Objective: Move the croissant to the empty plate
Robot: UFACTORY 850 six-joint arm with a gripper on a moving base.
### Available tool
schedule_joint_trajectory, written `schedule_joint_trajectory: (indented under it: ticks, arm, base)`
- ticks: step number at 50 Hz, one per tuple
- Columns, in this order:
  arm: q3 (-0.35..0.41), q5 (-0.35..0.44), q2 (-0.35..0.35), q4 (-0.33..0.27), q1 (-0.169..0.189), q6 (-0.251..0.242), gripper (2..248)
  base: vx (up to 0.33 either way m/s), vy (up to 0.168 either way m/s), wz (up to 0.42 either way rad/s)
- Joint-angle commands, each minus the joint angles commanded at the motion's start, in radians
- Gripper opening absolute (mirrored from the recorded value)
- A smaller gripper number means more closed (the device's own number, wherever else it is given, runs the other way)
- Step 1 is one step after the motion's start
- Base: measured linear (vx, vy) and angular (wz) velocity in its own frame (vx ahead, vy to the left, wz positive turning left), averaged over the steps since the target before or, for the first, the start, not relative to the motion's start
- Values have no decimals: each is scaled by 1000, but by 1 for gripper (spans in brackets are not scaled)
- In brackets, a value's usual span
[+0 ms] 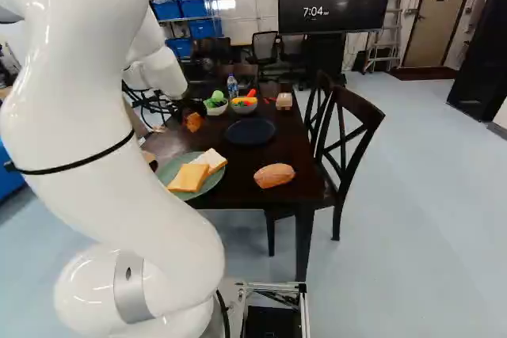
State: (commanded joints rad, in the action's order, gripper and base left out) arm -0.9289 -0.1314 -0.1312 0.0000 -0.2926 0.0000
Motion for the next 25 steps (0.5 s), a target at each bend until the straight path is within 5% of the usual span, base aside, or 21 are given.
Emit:
schedule_joint_trajectory:
  ticks: [25]
  arm:
    - [-8, -36, 52, 0, 87, 0, 136]
  base:
    - [0, 0, 0]
